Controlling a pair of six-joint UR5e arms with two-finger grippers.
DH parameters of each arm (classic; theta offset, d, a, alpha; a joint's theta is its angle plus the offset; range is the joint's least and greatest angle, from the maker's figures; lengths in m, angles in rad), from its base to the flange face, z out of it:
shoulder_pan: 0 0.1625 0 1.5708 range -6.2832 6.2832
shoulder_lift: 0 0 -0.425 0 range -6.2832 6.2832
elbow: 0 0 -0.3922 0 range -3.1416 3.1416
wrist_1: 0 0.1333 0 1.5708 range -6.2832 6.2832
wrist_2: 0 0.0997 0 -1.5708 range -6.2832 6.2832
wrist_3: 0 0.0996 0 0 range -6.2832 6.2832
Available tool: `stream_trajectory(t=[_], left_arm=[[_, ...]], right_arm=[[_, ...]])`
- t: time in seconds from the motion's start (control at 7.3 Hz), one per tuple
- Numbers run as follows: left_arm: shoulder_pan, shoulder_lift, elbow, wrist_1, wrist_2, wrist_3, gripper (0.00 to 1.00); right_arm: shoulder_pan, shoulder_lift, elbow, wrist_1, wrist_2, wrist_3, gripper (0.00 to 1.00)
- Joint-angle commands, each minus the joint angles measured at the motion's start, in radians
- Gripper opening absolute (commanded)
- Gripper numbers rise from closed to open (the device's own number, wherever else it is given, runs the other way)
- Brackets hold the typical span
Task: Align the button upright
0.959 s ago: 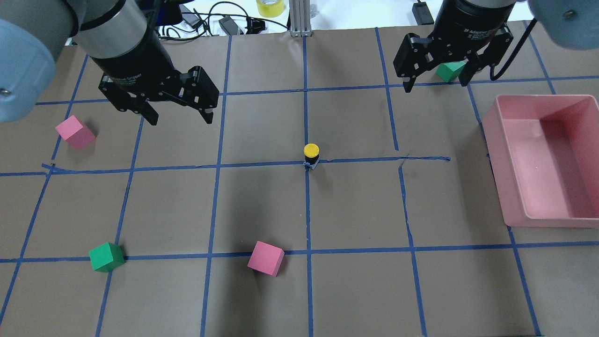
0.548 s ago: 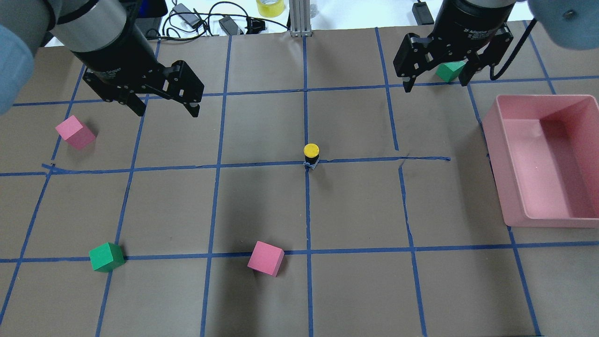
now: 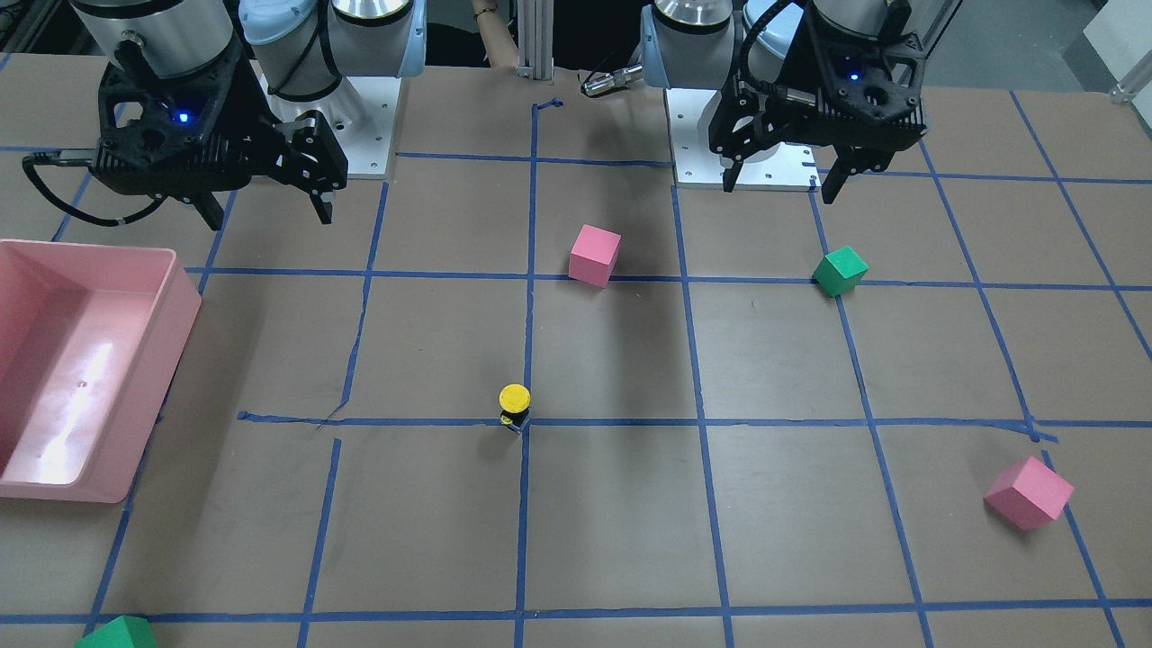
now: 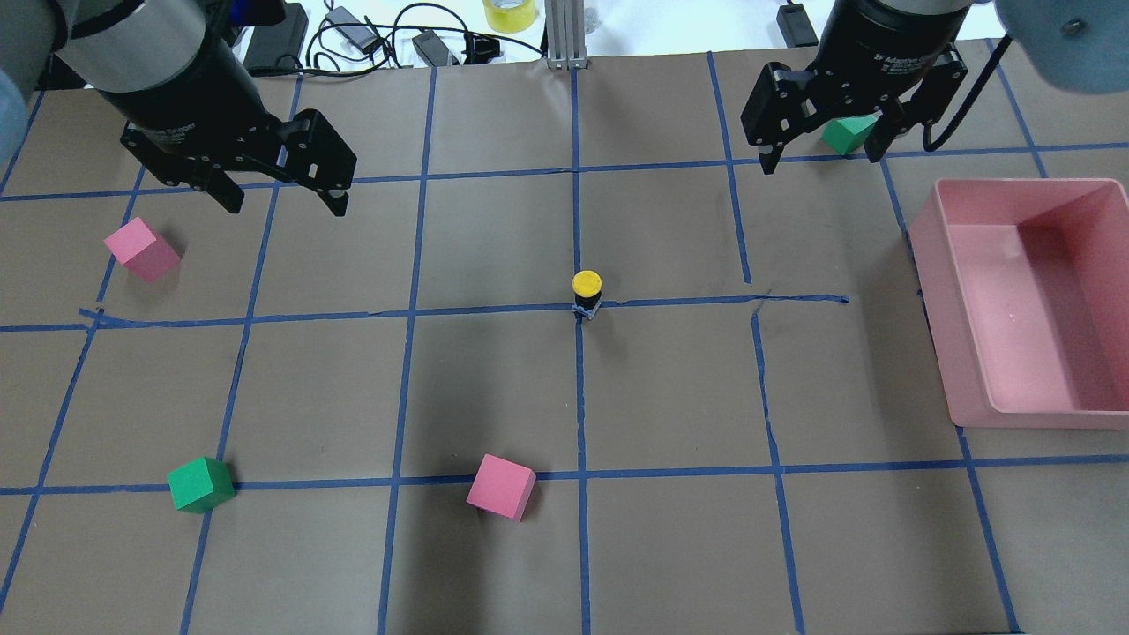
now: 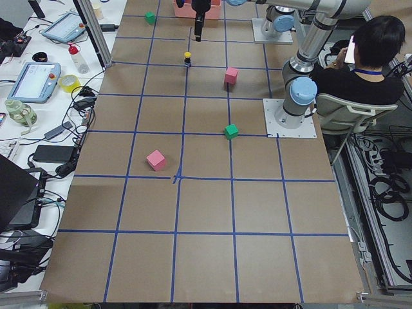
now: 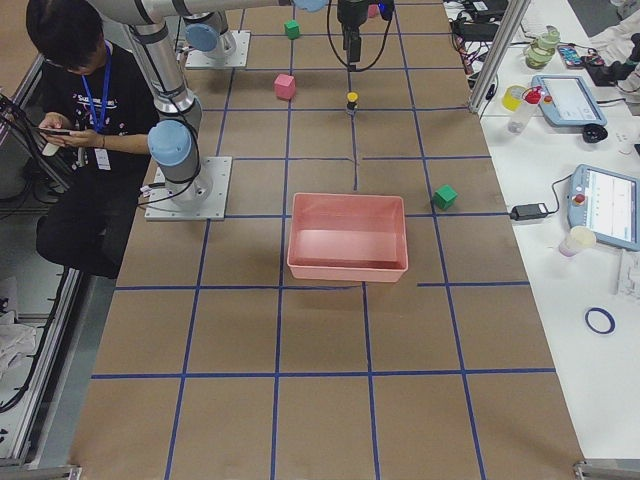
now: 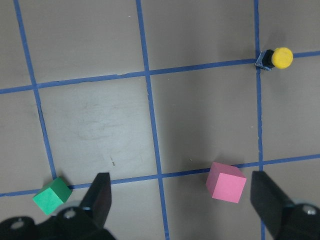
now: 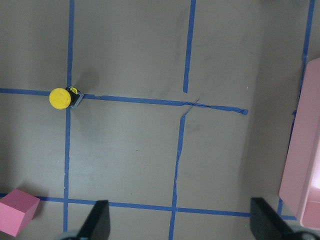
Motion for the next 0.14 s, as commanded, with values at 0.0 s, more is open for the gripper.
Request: stream_trajectory(t=[0.0], left_arm=[[-0.001, 0.004, -0.011, 0.015, 0.002, 0.001, 1.00]], right_arm=[[0.000, 0.000, 0.000, 0.000, 0.001, 0.000, 1.00]])
